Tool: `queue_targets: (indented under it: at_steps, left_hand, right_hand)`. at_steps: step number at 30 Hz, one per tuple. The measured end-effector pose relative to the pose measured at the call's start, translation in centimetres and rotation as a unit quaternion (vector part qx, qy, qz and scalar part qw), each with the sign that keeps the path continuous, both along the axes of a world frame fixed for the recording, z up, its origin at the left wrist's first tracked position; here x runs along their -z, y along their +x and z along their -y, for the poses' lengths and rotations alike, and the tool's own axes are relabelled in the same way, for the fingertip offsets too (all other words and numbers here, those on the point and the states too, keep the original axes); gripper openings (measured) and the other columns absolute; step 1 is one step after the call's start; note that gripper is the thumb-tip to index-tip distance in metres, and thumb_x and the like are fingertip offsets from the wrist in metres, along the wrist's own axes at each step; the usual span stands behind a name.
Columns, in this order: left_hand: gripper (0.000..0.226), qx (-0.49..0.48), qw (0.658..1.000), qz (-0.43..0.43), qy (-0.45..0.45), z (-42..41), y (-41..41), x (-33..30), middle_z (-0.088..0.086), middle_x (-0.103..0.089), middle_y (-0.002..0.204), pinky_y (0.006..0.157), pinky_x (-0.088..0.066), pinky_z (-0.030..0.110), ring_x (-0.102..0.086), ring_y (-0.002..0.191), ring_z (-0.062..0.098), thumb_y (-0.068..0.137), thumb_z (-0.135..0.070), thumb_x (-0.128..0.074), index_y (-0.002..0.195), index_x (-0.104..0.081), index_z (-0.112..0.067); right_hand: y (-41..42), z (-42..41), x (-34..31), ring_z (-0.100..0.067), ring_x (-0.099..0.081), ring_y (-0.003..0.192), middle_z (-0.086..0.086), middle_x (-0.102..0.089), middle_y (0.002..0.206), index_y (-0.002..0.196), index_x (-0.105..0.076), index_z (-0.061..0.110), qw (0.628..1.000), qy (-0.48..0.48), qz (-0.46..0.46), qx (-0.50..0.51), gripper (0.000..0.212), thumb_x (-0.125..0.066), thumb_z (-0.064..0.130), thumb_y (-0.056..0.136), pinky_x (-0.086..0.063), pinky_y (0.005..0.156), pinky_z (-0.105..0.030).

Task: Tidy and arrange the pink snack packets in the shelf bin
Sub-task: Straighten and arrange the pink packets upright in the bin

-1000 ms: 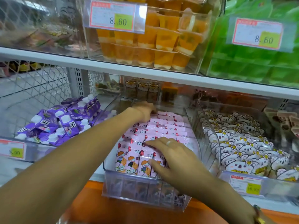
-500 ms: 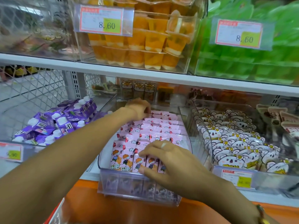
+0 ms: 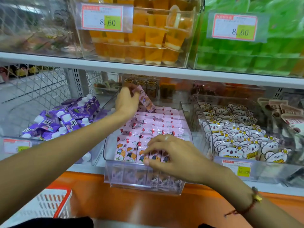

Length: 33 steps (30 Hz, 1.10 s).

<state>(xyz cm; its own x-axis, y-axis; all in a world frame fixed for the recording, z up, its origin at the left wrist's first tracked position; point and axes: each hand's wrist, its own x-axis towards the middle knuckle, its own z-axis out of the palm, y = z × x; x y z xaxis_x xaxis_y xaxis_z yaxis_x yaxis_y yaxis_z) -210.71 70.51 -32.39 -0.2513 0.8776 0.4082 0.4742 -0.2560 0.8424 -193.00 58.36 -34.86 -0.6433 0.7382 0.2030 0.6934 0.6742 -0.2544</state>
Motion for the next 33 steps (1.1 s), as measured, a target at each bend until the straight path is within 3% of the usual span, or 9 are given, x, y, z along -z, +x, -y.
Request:
queue_targets:
  at_steps: [6, 10, 12, 14, 16, 19, 21, 27, 33]
  left_hand:
    - [0.009, 0.002, 0.985, 0.040, 0.167, 7.6, -0.6, -0.2, -0.013, -0.056, 0.082, 0.067, -0.042, 0.016, -0.055, 0.070, -0.005, 0.099, -0.026, -0.049, 0.101, -0.047, -0.017]
    - [0.005, 0.072, 0.979, 0.079, 0.172, 11.2, -0.5, -0.3, -0.013, -0.060, 0.081, 0.069, -0.045, 0.016, -0.056, 0.075, 0.000, 0.098, -0.020, -0.053, 0.097, -0.051, -0.015]
    - [0.002, 0.109, 0.978, 0.102, 0.147, 12.2, -0.1, 0.0, -0.012, -0.064, 0.081, 0.071, -0.048, 0.017, -0.059, 0.075, -0.001, 0.095, -0.018, -0.055, 0.095, -0.055, -0.016]
    - [0.002, 0.140, 0.974, 0.133, 0.115, 12.7, 0.3, 0.5, -0.013, -0.067, 0.081, 0.071, -0.050, 0.016, -0.061, 0.076, -0.005, 0.093, -0.018, -0.058, 0.092, -0.059, -0.020]
    - [0.008, 0.157, 0.972, 0.147, 0.094, 12.7, 0.3, 1.0, -0.012, -0.069, 0.090, 0.075, -0.048, 0.013, -0.063, 0.084, -0.006, 0.094, -0.017, -0.057, 0.095, -0.062, -0.024]
    - [0.016, 0.177, 0.974, 0.128, 0.055, 12.4, 0.0, 1.6, -0.012, -0.065, 0.112, 0.084, -0.050, 0.017, -0.061, 0.100, -0.003, 0.095, -0.019, -0.056, 0.107, -0.060, -0.028]
    - [0.022, 0.188, 0.976, 0.104, 0.029, 12.4, -0.2, 2.0, -0.017, -0.059, 0.117, 0.081, -0.051, 0.013, -0.059, 0.098, -0.009, 0.094, -0.016, -0.057, 0.110, -0.057, -0.031]
    - [0.041, 0.206, 0.978, 0.026, -0.019, 13.0, -0.1, 3.2, -0.029, -0.051, 0.120, 0.074, -0.048, 0.012, -0.055, 0.098, -0.010, 0.077, -0.041, -0.073, 0.111, -0.050, -0.045]
    - [0.043, 0.146, 0.988, -0.019, 0.036, 13.2, 0.6, 3.0, -0.034, -0.052, 0.105, 0.066, -0.042, 0.014, -0.054, 0.088, -0.004, 0.069, -0.050, -0.076, 0.102, -0.049, -0.043]
  right_hand:
    - [-0.7, 0.1, -0.1, -0.004, -0.054, 0.075, 0.009, -0.060, 0.082, 0.083, -0.058, 0.027, 0.988, -0.018, -0.141, 0.053, 0.025, -0.055, 0.051, 0.088, -0.049, 0.073, -0.038]
    - [-1.3, 0.6, -0.8, -0.009, -0.054, 0.078, 0.008, -0.056, 0.090, 0.095, -0.049, 0.026, 0.936, -0.032, -0.332, 0.116, 0.045, -0.050, 0.068, 0.078, -0.048, 0.070, -0.033]
    - [-1.6, 0.8, -1.0, -0.004, -0.056, 0.094, 0.014, -0.053, 0.107, 0.114, -0.049, 0.034, 0.931, -0.067, -0.345, 0.100, 0.050, -0.047, 0.069, 0.079, -0.050, 0.074, -0.026]
    - [-2.0, 1.0, -1.0, -0.001, -0.061, 0.087, 0.011, -0.056, 0.108, 0.123, -0.051, 0.034, 0.928, -0.116, -0.347, 0.065, 0.045, -0.049, 0.058, 0.086, -0.051, 0.066, -0.021]
    - [-2.4, 0.9, -0.8, 0.001, -0.065, 0.075, 0.006, -0.062, 0.103, 0.118, -0.057, 0.030, 0.916, -0.144, -0.369, 0.056, 0.028, -0.054, 0.041, 0.092, -0.049, 0.063, -0.015]
    - [-2.4, 0.4, -0.7, 0.010, -0.063, 0.081, 0.012, -0.067, 0.093, 0.102, -0.058, 0.037, 0.872, -0.207, -0.430, 0.108, 0.011, -0.058, 0.036, 0.091, -0.049, 0.075, -0.010]
    - [-1.9, 0.0, -0.7, 0.005, -0.066, 0.085, 0.014, -0.071, 0.090, 0.108, -0.060, 0.031, 0.836, -0.266, -0.459, 0.139, 0.020, -0.058, 0.040, 0.090, -0.052, 0.083, -0.019]
    - [-1.7, 0.1, -1.1, -0.004, -0.070, 0.072, 0.006, -0.070, 0.083, 0.113, -0.059, 0.012, 0.761, -0.329, -0.542, 0.140, 0.029, -0.064, 0.028, 0.089, -0.055, 0.070, -0.019]
    - [-2.1, 0.3, -1.4, -0.007, -0.064, 0.062, -0.002, -0.063, 0.073, 0.103, -0.057, 0.010, 0.767, -0.300, -0.554, 0.118, 0.030, -0.071, 0.028, 0.083, -0.053, 0.060, -0.018]
